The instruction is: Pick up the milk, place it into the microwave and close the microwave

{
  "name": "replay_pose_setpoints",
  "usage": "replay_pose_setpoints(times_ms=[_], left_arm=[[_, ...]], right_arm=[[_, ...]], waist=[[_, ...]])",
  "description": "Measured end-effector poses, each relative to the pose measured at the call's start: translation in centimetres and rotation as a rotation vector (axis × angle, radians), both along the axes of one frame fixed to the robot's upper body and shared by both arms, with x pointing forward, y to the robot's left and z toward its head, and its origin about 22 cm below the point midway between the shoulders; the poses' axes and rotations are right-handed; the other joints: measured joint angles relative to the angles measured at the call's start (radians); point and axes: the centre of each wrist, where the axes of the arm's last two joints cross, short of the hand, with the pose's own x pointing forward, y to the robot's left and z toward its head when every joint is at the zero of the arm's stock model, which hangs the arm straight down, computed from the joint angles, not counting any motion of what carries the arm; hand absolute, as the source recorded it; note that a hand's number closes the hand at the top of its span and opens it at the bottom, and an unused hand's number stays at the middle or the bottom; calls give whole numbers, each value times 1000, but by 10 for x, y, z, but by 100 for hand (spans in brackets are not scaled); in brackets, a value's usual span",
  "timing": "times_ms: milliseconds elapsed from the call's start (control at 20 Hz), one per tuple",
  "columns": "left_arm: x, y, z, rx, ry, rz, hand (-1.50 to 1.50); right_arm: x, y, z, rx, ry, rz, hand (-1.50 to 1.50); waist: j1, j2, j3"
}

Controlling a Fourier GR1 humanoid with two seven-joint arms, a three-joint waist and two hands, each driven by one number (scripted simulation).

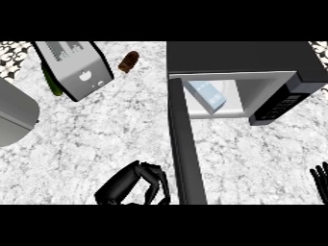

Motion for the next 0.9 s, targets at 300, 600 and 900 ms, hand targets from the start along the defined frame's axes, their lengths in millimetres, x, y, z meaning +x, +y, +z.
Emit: replay_pose_setpoints(times_ms=[300, 600, 900], left_arm=[[2, -41, -19, 4, -40, -28, 150], [-9, -77, -31, 34, -7, -95, 150], [-21, -103, -30, 57, 5, -73, 150]], right_arm=[[-28, -21, 28, 15, -21, -6, -150], [-33, -24, 52, 34, -67, 51, -150], [-21, -12, 79, 79, -115, 160, -150]], waist=[[4, 2, 0], [-12, 4, 0], [-35, 7, -1]])
